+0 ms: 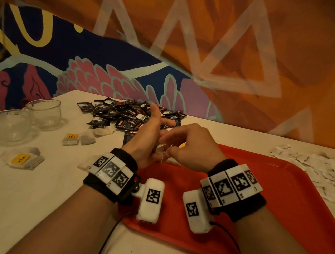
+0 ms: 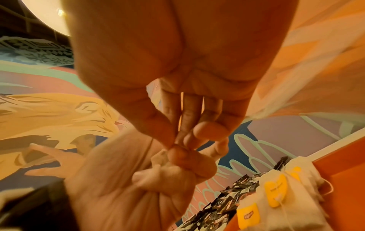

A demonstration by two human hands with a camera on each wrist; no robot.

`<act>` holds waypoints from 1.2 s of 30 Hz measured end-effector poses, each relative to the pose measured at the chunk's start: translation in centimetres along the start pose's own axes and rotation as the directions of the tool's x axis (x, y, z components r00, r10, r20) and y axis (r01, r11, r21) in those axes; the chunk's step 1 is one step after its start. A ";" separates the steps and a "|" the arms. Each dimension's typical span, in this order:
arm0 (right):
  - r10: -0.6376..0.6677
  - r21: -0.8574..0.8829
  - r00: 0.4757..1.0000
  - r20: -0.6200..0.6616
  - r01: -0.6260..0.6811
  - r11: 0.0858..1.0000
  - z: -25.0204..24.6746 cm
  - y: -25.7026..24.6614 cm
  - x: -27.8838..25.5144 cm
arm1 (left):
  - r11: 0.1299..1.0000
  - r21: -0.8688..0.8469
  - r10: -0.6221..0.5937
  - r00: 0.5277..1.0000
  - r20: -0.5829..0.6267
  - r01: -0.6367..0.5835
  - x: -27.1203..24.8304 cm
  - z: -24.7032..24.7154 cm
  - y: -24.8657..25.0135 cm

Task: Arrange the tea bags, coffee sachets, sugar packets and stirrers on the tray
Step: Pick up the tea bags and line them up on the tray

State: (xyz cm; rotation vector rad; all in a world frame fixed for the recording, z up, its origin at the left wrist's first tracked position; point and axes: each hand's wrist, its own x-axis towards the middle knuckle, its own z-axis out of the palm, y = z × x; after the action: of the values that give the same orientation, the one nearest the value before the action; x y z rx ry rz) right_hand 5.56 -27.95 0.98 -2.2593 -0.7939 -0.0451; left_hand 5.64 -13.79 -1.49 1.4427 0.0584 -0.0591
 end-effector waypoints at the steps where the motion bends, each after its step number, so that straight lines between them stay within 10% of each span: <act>1: 0.011 -0.005 1.000 -0.012 -0.011 1.000 0.0 0.1 0.1 | 1.000 0.008 -0.002 1.000 0.015 0.002 0.0 0.0 0.0; 11: 0.037 0.201 0.954 -0.298 0.025 0.979 -0.9 1.7 0.5 | 0.999 0.025 0.020 0.999 0.047 -0.021 -0.3 0.0 -0.2; 21: 0.082 0.249 0.897 -0.434 0.032 0.968 -0.9 2.6 0.6 | 0.919 0.162 0.364 0.931 0.011 -0.361 0.3 -0.6 -0.4; 36: 0.321 0.168 0.944 -0.082 -0.304 0.938 0.4 3.0 1.0 | 0.937 0.089 0.349 0.908 -0.231 -0.338 0.8 -1.7 -0.1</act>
State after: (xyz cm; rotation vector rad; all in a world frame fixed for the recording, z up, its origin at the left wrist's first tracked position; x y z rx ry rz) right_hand 7.95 -28.74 -0.93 -2.1890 -0.3598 0.0414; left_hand 6.47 -12.15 -1.83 1.4824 0.0030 0.4110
